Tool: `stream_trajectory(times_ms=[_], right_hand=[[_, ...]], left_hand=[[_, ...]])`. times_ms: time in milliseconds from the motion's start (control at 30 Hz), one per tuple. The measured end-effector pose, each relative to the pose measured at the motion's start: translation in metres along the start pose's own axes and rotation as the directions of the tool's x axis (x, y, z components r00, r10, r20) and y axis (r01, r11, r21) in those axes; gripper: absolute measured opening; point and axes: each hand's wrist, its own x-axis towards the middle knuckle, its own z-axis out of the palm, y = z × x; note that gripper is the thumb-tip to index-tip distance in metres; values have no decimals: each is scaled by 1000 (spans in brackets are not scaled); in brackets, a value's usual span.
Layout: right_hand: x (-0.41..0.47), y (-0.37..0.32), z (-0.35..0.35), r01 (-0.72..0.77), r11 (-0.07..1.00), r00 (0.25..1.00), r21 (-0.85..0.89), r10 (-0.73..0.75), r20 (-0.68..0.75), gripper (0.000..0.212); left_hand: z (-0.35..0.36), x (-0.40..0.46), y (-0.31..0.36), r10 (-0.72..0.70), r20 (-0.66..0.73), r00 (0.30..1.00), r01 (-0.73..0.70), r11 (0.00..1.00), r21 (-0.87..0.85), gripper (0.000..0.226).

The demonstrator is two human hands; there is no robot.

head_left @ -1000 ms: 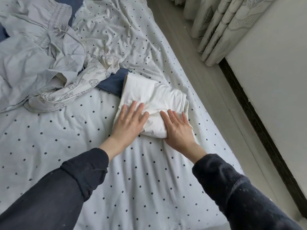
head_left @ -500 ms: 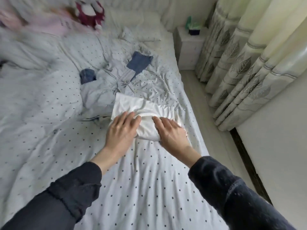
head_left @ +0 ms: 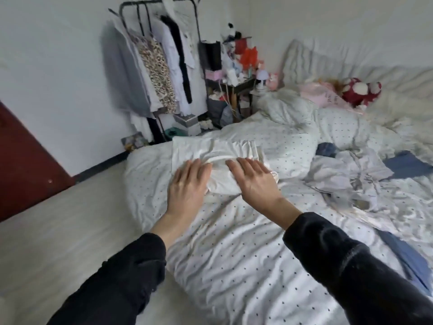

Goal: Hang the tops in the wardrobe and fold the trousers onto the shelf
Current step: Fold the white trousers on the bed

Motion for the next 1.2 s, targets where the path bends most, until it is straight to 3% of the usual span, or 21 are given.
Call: stream_trajectory(times_ms=[167, 267, 367, 467, 600, 700, 800, 933, 1067, 1200], right_hand=[[57, -162, 3, 305, 928, 952, 212, -300, -58, 39], [73, -250, -3, 492, 822, 870, 286, -476, -125, 34], [71, -306, -8, 587, 741, 806, 326, -572, -151, 39], [64, -345, -15, 661, 653, 734, 370, -666, -136, 51], [52, -393, -38, 784, 452, 589, 426, -757, -283, 45], [37, -436, -57, 841, 295, 482, 453, -789, -380, 48], [19, -478, -82, 866, 179, 415, 467, -778, -471, 46], [2, -543, -132, 878, 29, 344, 477, -731, -589, 61], [-3, -609, -188, 872, -100, 290, 479, -683, -670, 76], [-1, -692, -257, 873, -181, 279, 452, -575, -769, 66]], left_hand=[[-92, -115, -98, -312, -3, 950, 305, 925, 228, 46], [-137, -186, -127, -512, -38, 858, 488, 791, 369, 51], [-164, -235, -135, -607, -92, 789, 577, 682, 450, 51], [-185, -271, -131, -707, -109, 699, 653, 568, 500, 69], [-217, -318, -107, -805, -185, 564, 745, 400, 534, 87], [-247, -355, -86, -855, -248, 456, 788, 258, 559, 97], [-285, -388, -69, -882, -292, 371, 778, 123, 616, 96], [-347, -429, -50, -868, -409, 282, 760, -58, 648, 96], [-415, -458, -47, -798, -533, 281, 718, -194, 668, 72], [-503, -495, -60, -715, -630, 303, 651, -328, 685, 72]])
